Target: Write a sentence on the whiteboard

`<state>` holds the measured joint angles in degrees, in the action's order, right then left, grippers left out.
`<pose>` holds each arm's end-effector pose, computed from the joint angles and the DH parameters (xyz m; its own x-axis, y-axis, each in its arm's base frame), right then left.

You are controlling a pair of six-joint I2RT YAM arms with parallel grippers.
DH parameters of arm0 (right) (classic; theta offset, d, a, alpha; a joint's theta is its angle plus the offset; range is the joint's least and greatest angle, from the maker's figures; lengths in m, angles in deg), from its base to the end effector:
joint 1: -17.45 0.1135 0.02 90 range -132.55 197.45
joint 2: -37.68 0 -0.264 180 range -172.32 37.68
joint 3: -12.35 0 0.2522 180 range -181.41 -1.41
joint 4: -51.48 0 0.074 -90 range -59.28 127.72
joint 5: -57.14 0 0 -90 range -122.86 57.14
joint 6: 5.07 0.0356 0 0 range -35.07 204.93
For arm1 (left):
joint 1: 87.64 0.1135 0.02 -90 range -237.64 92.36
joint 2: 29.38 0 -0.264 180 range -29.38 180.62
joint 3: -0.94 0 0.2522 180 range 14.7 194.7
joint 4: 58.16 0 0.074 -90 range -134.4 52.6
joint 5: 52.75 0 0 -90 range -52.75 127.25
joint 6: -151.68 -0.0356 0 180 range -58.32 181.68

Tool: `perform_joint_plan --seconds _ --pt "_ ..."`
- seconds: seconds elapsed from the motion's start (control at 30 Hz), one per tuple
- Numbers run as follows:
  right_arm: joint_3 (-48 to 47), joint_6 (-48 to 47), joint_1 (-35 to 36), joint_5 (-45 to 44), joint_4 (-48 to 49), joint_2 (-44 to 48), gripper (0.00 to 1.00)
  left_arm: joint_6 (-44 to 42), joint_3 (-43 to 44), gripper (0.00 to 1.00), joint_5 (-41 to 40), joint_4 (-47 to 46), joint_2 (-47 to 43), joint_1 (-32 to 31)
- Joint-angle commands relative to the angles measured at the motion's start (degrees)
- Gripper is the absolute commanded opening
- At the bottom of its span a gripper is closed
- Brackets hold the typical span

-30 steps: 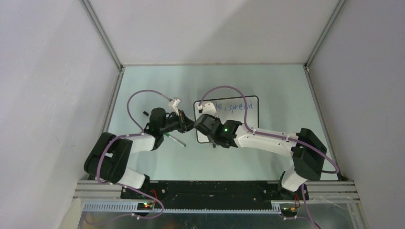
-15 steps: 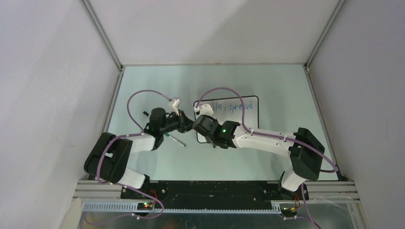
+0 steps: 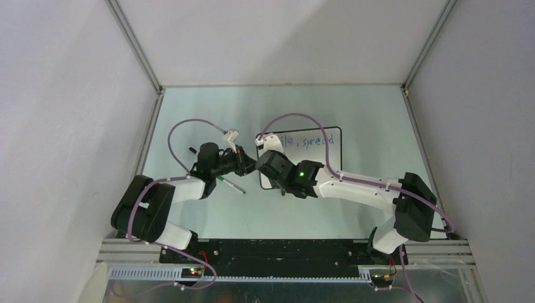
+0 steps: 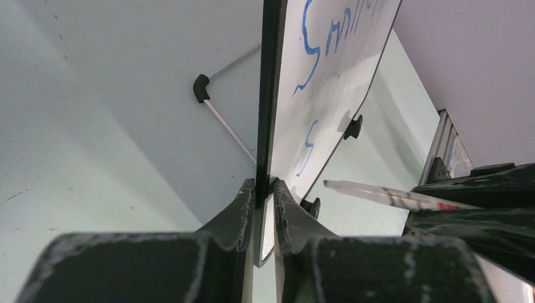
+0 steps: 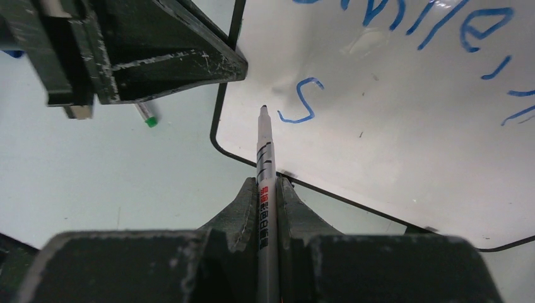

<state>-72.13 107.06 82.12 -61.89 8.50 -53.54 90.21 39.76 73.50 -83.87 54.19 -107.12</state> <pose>0.1628 0.3036 0.2676 -0.5495 -0.3910 -0.7384 -0.4848 0.8690 -0.0994 0.2444 -0.1088 0.1648 -0.6503 -0.1785 -0.7384 0.5524 0.5562 -0.6210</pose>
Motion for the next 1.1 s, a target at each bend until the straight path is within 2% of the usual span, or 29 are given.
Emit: perform_joint_plan --seconds 0.0,1.07 --pt "1.0 -0.3 -0.1 -2.4 2.0 5.0 0.0 -0.7 -0.4 0.06 -1.1 0.6 -1.2 0.0" --pt "1.6 0.2 -6.0 -1.5 0.6 2.6 0.0 -0.7 -0.4 0.06 -1.1 0.5 -1.1 0.0"
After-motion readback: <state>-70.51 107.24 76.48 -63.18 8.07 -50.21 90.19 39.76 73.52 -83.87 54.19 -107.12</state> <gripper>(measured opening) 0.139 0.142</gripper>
